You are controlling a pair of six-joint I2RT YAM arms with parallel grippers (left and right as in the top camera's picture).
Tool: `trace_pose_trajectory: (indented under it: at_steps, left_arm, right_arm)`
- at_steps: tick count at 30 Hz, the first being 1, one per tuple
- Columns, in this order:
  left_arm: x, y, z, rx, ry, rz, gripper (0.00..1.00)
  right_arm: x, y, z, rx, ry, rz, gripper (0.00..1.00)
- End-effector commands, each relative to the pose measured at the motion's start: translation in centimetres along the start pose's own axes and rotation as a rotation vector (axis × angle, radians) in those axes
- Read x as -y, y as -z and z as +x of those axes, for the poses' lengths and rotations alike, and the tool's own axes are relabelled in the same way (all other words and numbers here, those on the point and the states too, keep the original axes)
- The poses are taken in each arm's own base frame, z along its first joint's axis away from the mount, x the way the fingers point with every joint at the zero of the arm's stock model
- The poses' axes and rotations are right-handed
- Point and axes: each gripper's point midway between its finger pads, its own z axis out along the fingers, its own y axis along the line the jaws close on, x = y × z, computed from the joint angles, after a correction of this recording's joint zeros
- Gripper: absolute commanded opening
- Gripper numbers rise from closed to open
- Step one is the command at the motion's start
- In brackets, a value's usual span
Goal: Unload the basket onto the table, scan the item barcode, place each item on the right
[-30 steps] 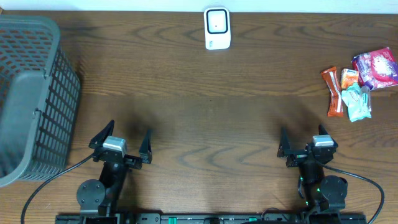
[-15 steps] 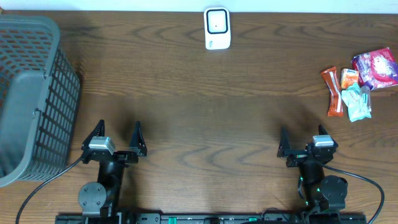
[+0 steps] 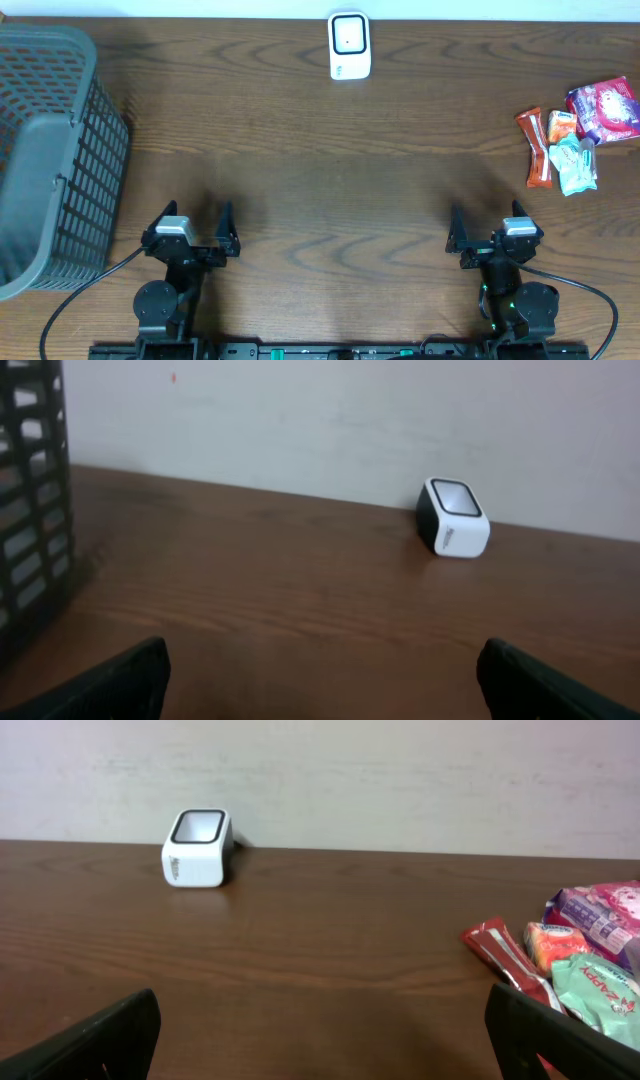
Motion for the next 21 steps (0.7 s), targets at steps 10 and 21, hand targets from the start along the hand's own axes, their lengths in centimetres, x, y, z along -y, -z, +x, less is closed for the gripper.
trace_pose_trajectory:
  at_steps: [10, 21]
  left_arm:
    - [1.1, 0.1, 1.7, -0.066, -0.141, 0.079, 0.98]
    - [-0.4, 0.1, 1.7, -0.068, -0.083, -0.011, 0.98]
  right_arm:
    - [0.2, 0.0, 0.0, 0.001, 0.011, 0.011, 0.99]
    - [0.2, 0.0, 0.0, 0.000, 0.010, 0.011, 0.99]
